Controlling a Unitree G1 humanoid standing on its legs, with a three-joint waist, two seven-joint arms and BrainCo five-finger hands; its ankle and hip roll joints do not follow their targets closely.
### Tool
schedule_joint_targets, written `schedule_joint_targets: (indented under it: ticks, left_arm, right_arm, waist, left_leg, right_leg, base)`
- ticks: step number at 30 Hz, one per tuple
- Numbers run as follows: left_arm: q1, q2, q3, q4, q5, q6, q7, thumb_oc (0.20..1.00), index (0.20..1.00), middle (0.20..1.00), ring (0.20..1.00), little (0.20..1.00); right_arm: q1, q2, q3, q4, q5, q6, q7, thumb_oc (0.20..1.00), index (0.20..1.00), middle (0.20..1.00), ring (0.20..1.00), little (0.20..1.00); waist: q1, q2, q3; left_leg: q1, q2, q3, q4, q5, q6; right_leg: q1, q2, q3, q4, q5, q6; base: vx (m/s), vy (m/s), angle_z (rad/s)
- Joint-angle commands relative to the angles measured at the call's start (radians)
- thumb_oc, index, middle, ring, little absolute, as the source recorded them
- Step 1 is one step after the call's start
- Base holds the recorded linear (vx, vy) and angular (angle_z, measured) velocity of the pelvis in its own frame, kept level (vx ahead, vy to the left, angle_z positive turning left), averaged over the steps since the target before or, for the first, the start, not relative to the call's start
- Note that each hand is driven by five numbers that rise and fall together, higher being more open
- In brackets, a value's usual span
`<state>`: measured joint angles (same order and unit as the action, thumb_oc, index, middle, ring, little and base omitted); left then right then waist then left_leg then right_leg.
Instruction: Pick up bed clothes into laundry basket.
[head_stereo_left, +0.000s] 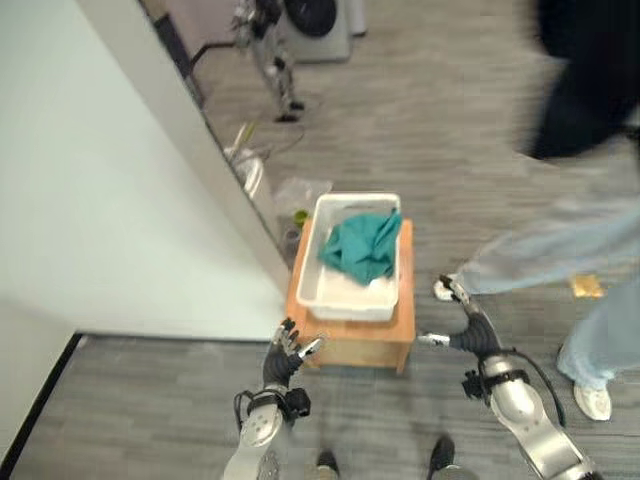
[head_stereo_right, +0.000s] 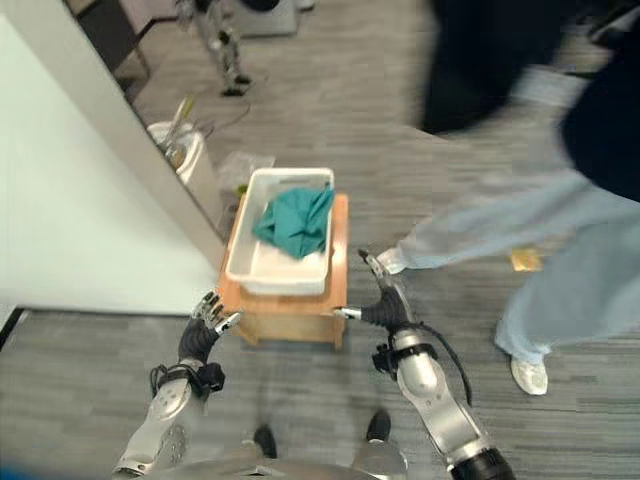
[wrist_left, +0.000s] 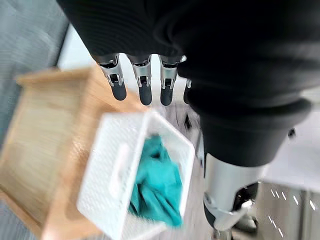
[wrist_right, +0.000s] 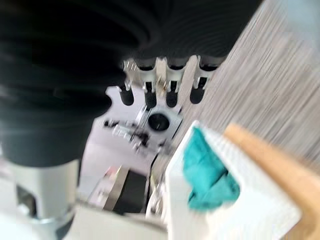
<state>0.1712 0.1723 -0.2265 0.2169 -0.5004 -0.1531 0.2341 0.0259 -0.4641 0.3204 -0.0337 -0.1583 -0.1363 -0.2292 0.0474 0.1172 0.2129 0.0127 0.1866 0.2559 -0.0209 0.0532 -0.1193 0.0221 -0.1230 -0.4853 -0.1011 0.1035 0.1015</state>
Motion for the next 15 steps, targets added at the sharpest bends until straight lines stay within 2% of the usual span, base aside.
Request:
schedule_joint_targets:
  ticks: [1,2,3,4,5,6,7,9,10,11,12,13,14,15]
  left_arm:
    - [-0.043,0.030,0.017,-0.045,-0.029,-0.051,-0.015,1.000,1.000,1.000,1.000,1.000]
    - [-0.041,0.031,0.018,-0.046,-0.029,-0.050,-0.015,1.000,1.000,1.000,1.000,1.000]
    - [-0.034,0.036,0.023,-0.045,-0.030,-0.047,-0.021,1.000,1.000,1.000,1.000,1.000]
    - [-0.027,0.041,0.030,-0.033,-0.031,-0.040,-0.028,1.000,1.000,1.000,1.000,1.000]
    - [-0.028,0.043,0.028,-0.027,-0.028,-0.034,-0.033,1.000,1.000,1.000,1.000,1.000]
    - [-0.026,0.044,0.027,-0.026,-0.028,-0.034,-0.034,1.000,1.000,1.000,1.000,1.000]
    - [-0.038,0.052,0.015,-0.015,-0.010,-0.022,-0.037,1.000,1.000,1.000,1.000,1.000]
    - [-0.043,0.052,0.001,-0.023,0.002,-0.010,-0.044,1.000,1.000,1.000,1.000,1.000]
    - [-0.041,0.053,-0.009,-0.034,0.014,0.001,-0.053,1.000,1.000,1.000,1.000,1.000]
    - [-0.043,0.054,-0.011,-0.038,0.022,0.003,-0.050,1.000,1.000,1.000,1.000,1.000]
    - [-0.043,0.055,-0.011,-0.039,0.023,0.003,-0.049,1.000,1.000,1.000,1.000,1.000]
    - [-0.048,0.060,-0.012,-0.052,0.020,0.004,-0.056,1.000,1.000,1.000,1.000,1.000]
    - [-0.047,0.072,-0.010,-0.073,0.030,-0.001,-0.061,1.000,1.000,1.000,1.000,1.000]
    - [-0.047,0.073,-0.009,-0.074,0.030,-0.001,-0.061,1.000,1.000,1.000,1.000,1.000]
  right_arm:
    - [-0.042,-0.008,-0.028,-0.044,-0.027,-0.040,-0.007,1.000,1.000,1.000,1.000,1.000]
    - [-0.041,-0.007,-0.027,-0.044,-0.027,-0.040,-0.008,1.000,1.000,1.000,1.000,1.000]
    - [-0.038,-0.003,-0.034,-0.050,-0.021,-0.042,-0.007,1.000,1.000,1.000,1.000,1.000]
    - [-0.020,0.002,-0.054,-0.053,-0.013,-0.046,-0.006,1.000,1.000,1.000,1.000,1.000]
    - [-0.006,0.005,-0.067,-0.053,-0.010,-0.048,-0.005,1.000,1.000,1.000,1.000,1.000]
    - [-0.003,0.005,-0.068,-0.055,-0.009,-0.048,-0.004,1.000,1.000,1.000,1.000,1.000]
    - [0.023,0.010,-0.097,-0.048,-0.003,-0.050,-0.007,1.000,1.000,1.000,1.000,1.000]
    - [0.047,0.015,-0.115,-0.050,0.001,-0.048,-0.006,1.000,1.000,1.000,1.000,1.000]
    - [0.058,0.021,-0.119,-0.045,0.003,-0.051,-0.001,1.000,1.000,1.000,1.000,1.000]
    - [0.056,0.027,-0.111,-0.039,-0.001,-0.051,0.001,1.000,1.000,1.000,1.000,1.000]
    - [0.055,0.029,-0.110,-0.037,-0.001,-0.052,0.001,1.000,1.000,1.000,1.000,1.000]
    - [0.047,0.038,-0.107,-0.031,-0.004,-0.050,0.004,1.000,1.000,1.000,1.000,1.000]
    - [0.032,0.048,-0.092,-0.029,-0.008,-0.054,0.017,1.000,1.000,1.000,1.000,1.000]
    - [0.031,0.049,-0.092,-0.028,-0.008,-0.054,0.017,1.000,1.000,1.000,1.000,1.000]
  waist:
    - [-0.021,-0.059,0.002]
    - [-0.021,-0.060,0.003]
    - [-0.034,-0.067,-0.005]
    - [-0.058,-0.076,-0.022]
    - [-0.071,-0.077,-0.030]
    - [-0.073,-0.076,-0.027]
    - [-0.105,-0.078,-0.049]
    - [-0.132,-0.071,-0.070]
    - [-0.142,-0.069,-0.087]
    - [-0.133,-0.076,-0.088]
    - [-0.137,-0.079,-0.090]
    - [-0.135,-0.086,-0.086]
    - [-0.131,-0.088,-0.072]
    - [-0.132,-0.089,-0.073]
  left_leg:
    - [0.002,0.060,0.170,0.088,0.060,-0.044]
    - [-0.002,0.063,0.169,0.101,0.050,-0.043]
    - [0.033,0.065,0.235,0.154,0.011,-0.039]
    - [0.108,0.060,0.330,0.220,-0.050,-0.028]
    - [0.148,0.052,0.370,0.236,-0.084,-0.025]
    - [0.152,0.052,0.368,0.238,-0.089,-0.024]
    - [0.206,0.051,0.428,0.249,-0.111,-0.021]
    - [0.255,0.018,0.442,0.158,-0.159,0.001]
    - [0.267,-0.010,0.421,0.052,-0.145,0.013]
    - [0.263,-0.017,0.396,0.023,-0.137,0.019]
    - [0.262,-0.022,0.392,0.016,-0.131,0.022]
    - [0.265,-0.025,0.386,-0.023,-0.120,0.025]
    - [0.263,-0.032,0.368,-0.056,-0.122,0.039]
    - [0.261,-0.034,0.368,-0.056,-0.122,0.041]
  right_leg:
    - [0.096,-0.028,-0.030,0.014,-0.186,-0.013]
    - [0.098,-0.027,-0.030,0.014,-0.187,-0.013]
    - [0.099,-0.028,-0.051,0.014,-0.178,-0.026]
    - [0.095,-0.032,-0.104,0.018,-0.170,-0.047]
    - [0.097,-0.035,-0.142,0.020,-0.166,-0.052]
    - [0.104,-0.035,-0.145,0.020,-0.167,-0.050]
    - [0.103,-0.042,-0.222,0.024,-0.157,-0.062]
    - [0.094,-0.046,-0.276,0.035,-0.131,-0.057]
    - [0.079,-0.057,-0.296,0.056,-0.100,-0.041]
    - [0.071,-0.059,-0.297,0.078,-0.094,-0.037]
    - [0.068,-0.065,-0.303,0.083,-0.095,-0.035]
    - [0.052,-0.075,-0.314,0.124,-0.092,-0.027]
    - [0.004,-0.106,-0.297,0.233,-0.091,-0.003]
    - [0.000,-0.111,-0.298,0.242,-0.093,-0.002]
  base:
    - [-0.09,-0.101,0.89]
    - [-0.15,-0.148,0.88]
    - [-0.14,-0.104,1.03]
    - [-0.19,-0.115,0.87]
    - [-0.14,-0.063,1.18]
    - [-0.14,0.022,1.17]
    - [-0.13,0.079,1.09]
    - [-0.16,0.185,1.40]
    - [-0.14,0.273,2.43]
    - [-0.11,0.234,2.37]
    - [-0.10,0.138,0.96]
    - [-0.15,0.219,0.78]
    - [-0.15,0.220,0.58]
    - [-0.16,0.215,0.43]
